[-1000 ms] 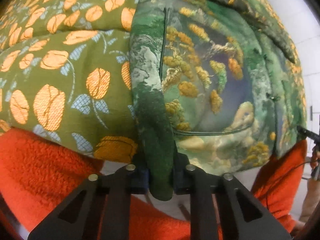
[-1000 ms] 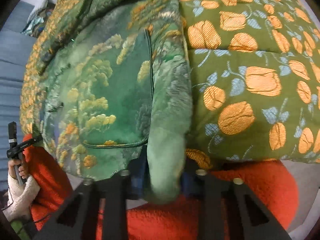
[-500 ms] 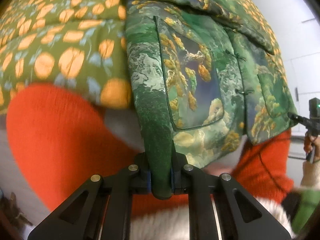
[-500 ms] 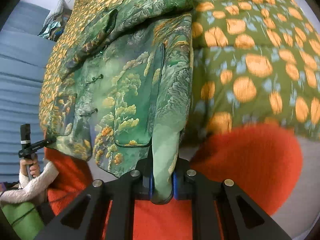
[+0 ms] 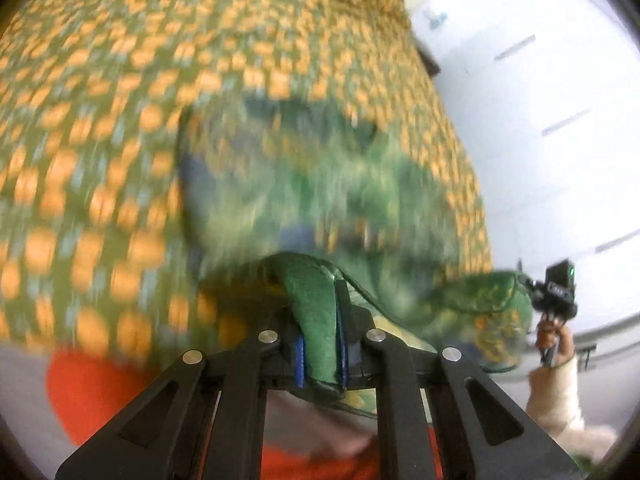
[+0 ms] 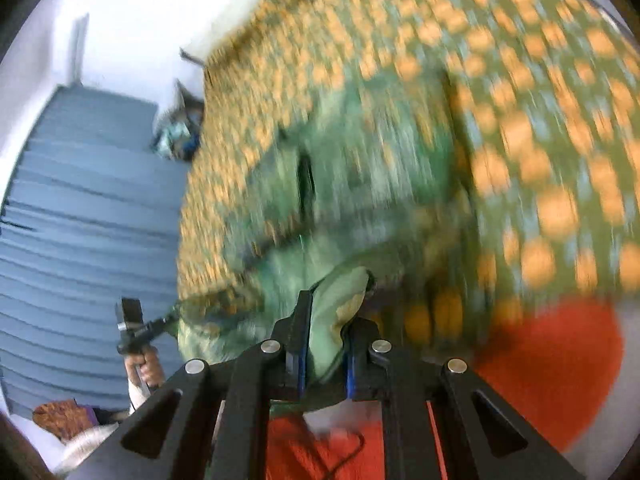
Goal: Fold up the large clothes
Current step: 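Lift the hem with both grippers and fold it toward the collar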
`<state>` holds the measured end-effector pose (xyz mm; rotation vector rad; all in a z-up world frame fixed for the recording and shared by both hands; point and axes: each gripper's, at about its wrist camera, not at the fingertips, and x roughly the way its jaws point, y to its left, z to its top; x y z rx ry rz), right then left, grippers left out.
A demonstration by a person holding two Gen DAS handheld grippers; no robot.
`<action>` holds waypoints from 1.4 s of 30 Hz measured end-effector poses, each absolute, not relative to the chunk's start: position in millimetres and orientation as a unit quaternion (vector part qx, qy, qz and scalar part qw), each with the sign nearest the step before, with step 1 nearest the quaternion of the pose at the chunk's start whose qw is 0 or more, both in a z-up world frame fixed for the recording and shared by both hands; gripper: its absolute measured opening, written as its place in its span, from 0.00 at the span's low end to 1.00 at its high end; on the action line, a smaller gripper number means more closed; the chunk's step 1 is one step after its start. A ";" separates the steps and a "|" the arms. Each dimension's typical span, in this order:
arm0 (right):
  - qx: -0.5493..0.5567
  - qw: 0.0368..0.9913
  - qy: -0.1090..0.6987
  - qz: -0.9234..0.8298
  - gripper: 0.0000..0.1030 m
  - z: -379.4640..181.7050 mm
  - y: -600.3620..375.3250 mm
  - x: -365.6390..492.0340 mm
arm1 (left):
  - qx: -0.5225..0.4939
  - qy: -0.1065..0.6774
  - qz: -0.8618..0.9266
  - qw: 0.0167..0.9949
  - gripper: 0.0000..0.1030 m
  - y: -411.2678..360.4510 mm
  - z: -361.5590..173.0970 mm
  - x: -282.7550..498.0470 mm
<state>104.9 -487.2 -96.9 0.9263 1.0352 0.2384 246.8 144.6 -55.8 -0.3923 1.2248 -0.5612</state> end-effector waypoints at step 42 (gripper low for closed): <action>0.090 0.896 0.432 -0.036 0.16 -139.5 -450.3 281.1 | -0.073 0.468 -0.165 0.865 0.11 82.9 -125.0 362.4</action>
